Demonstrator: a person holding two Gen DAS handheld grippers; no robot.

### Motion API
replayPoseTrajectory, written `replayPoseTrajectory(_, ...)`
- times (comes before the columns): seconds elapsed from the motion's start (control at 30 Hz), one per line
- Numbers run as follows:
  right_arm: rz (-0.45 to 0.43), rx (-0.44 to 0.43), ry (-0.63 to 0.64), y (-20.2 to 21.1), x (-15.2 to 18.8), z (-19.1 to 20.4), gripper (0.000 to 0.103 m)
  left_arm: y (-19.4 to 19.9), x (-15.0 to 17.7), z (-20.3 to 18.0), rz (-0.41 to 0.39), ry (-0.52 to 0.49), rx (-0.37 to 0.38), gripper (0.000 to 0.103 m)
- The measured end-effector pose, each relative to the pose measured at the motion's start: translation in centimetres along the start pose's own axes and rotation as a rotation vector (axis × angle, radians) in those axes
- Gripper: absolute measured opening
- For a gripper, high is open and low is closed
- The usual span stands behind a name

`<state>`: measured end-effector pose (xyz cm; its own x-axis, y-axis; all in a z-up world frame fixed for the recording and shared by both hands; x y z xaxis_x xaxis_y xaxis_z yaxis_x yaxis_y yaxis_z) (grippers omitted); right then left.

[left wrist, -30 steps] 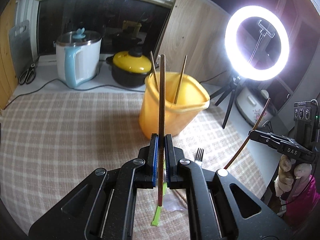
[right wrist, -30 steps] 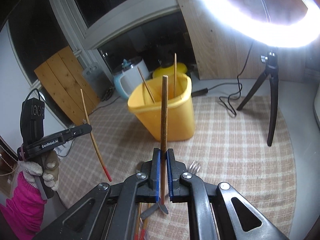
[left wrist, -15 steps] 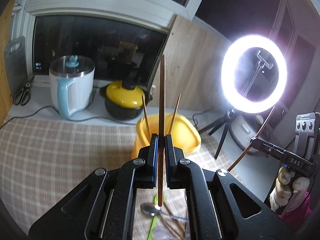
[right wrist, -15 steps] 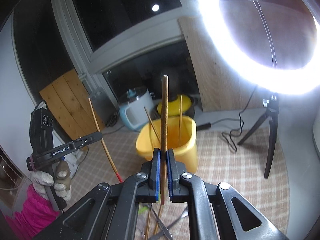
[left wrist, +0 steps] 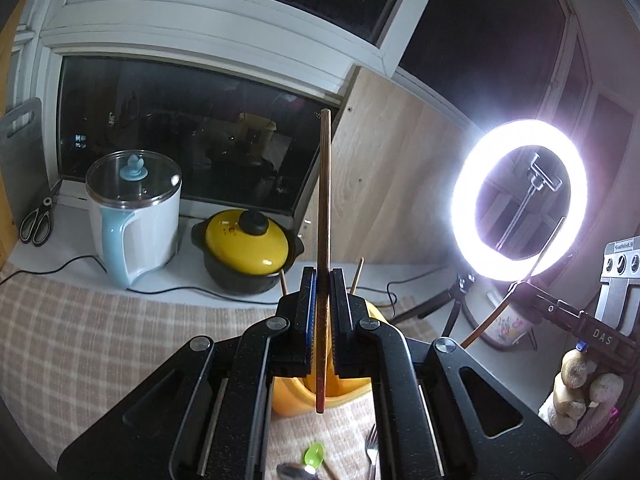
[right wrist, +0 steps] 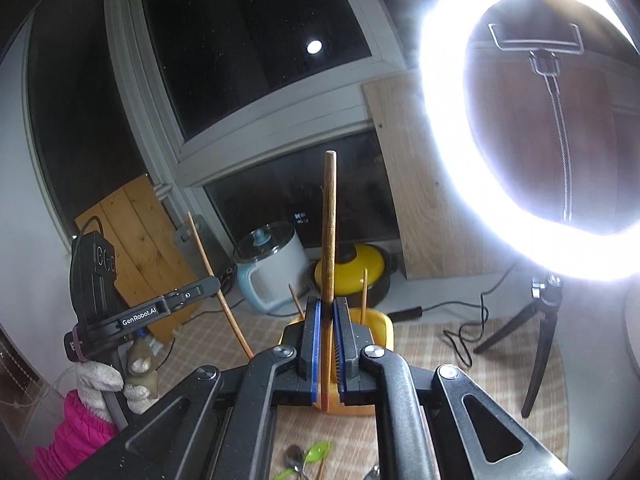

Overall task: Organize utensils
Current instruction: 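Lift both held chopsticks and carry them over the yellow container, then lower the chopsticks into the container and open the right gripper while the left opens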

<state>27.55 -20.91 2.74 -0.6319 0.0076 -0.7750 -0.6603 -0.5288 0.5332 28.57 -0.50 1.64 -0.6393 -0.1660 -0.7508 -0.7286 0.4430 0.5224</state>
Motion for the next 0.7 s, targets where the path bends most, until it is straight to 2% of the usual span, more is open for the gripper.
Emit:
replayPoseTrajectory(0.3, -0.016, 0.042, -0.006, -2.3, -1.3, -0.4, 0.004, -2.2, -1.1, 0.3, -0.005, 0.011, -0.009, 0.004)
replayPoseTrajectory(0.7, 0.058, 0.057, -0.041, -7.0, 0.8, -2.0, 0.004, -5.3, 1.2, 1.0, 0.054, 0.041, 0.003, 0.004)
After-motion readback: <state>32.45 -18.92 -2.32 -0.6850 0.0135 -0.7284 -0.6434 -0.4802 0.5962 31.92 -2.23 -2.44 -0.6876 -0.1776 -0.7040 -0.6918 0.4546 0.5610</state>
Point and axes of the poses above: each gripper's, at about its wrist camera, not at the fingertips, and y roughly against the way its jaws point, z to its left, x to its underside, the point moved 8 cm from there along -y, roughly the way its jaws point, and after that the axes turned 4 degrees about z, right-handed, at the moved point
